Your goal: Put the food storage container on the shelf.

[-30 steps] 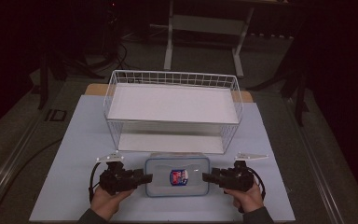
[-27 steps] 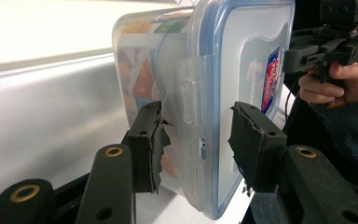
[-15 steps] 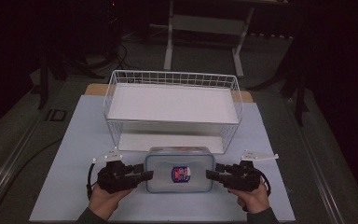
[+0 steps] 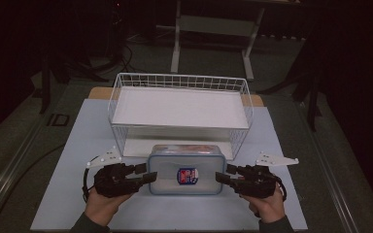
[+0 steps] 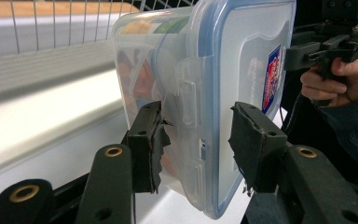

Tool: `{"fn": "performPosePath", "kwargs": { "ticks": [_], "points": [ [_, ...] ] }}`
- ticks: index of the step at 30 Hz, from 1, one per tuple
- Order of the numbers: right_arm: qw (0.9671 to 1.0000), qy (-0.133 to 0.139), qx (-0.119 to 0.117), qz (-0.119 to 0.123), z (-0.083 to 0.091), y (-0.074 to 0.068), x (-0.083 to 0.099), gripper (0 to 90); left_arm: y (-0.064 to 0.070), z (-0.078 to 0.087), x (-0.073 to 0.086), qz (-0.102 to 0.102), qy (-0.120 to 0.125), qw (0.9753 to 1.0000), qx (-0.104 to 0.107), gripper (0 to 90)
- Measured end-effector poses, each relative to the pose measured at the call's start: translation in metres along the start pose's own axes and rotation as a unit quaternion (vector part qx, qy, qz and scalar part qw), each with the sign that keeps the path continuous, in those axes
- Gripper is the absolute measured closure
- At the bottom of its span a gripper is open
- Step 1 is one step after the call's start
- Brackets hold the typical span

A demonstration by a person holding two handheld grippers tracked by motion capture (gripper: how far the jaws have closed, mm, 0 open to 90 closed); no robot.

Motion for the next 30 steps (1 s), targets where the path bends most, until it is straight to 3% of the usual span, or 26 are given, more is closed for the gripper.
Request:
{"fn": "performPosePath", "kwargs": {
  "ticks": [7, 19, 30],
  "points": [
    [0.9997, 0.014, 0.003, 0.018, 0.007, -0.007, -0.014, 50.4, 0.005, 0.006, -0.015, -0.020, 0.010, 0.9997, -0.002, 54.4],
    [0.9989, 0.023, 0.006, 0.040, 0.010, -0.012, -0.032, 50.4, 0.008, 0.012, -0.029, -0.037, 0.027, 0.9989, -0.007, 54.3],
    [0.9964, 0.037, 0.010, 0.076, 0.013, -0.020, -0.057, 50.4, 0.012, 0.022, -0.048, -0.065, 0.053, 0.9964, -0.014, 54.3]
  ]
}}
Point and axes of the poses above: each handheld gripper's, and its own axes: z roughly backward along the jaws, x roughly out of its underside, y roughly to its right, the point moved 2 cm from there along -z, roughly forward along the jaws, and after that the axes turned 1 degree about y, right-handed, at the moved point
